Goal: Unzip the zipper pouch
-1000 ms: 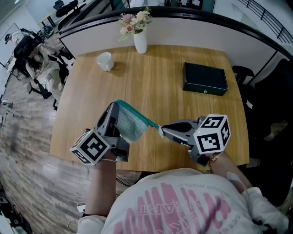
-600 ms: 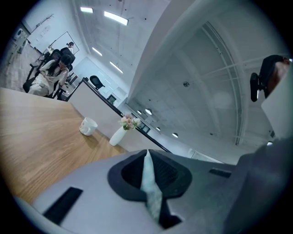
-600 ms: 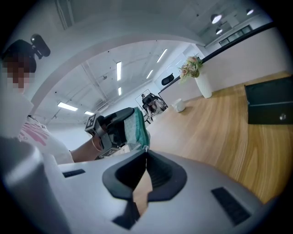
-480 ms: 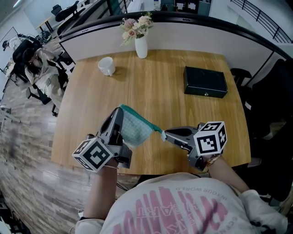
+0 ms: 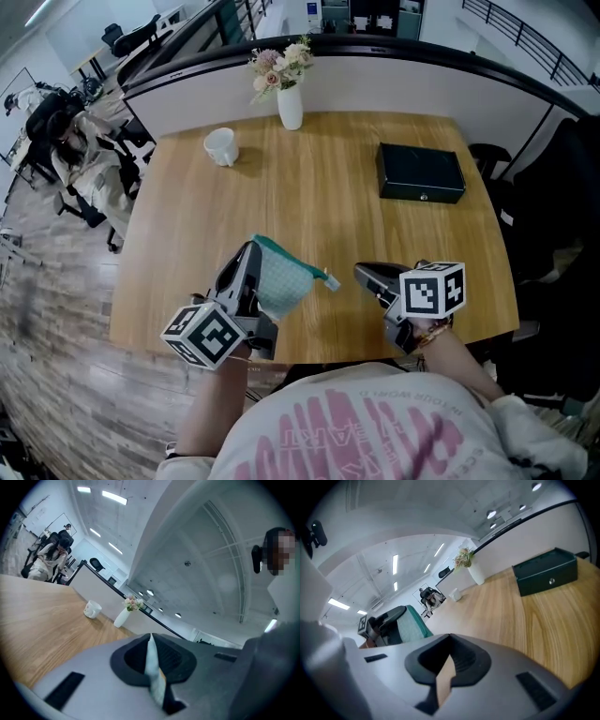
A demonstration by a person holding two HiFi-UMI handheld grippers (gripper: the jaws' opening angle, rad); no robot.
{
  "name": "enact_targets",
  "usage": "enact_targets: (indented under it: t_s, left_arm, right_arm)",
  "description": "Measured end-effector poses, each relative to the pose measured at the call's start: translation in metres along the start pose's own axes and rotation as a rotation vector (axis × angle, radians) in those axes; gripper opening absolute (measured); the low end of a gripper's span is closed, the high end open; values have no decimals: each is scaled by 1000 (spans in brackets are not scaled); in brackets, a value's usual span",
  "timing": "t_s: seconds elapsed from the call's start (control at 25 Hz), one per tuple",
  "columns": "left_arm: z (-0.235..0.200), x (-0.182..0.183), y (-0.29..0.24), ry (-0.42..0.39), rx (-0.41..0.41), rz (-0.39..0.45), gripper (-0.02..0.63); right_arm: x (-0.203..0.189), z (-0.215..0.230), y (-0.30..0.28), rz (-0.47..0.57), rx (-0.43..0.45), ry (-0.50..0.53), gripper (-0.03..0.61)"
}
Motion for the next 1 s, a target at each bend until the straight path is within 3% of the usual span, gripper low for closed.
enact_targets:
  t_s: [0.2,0.44,1.0]
  left_arm:
    - [17,-16,1,-72,4,-52,12]
    - [40,-30,3,-148,47,-76,12]
    - [106,-57,40,-117,124,-38,12]
  right_arm:
    - [14,-5,12,143,-74,24,-2]
    - [21,-3,39,267,-81,42,-2]
    - [-2,21,117,282,-62,58,-2]
Point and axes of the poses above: the fingertips, and each gripper's own axes: y backward along the fingers, z to its right, x out of its top, the point moved 8 cm from there along y, backward along the fingers, and after that the axes turned 13 degrees about -y, right-handed, at the moved point
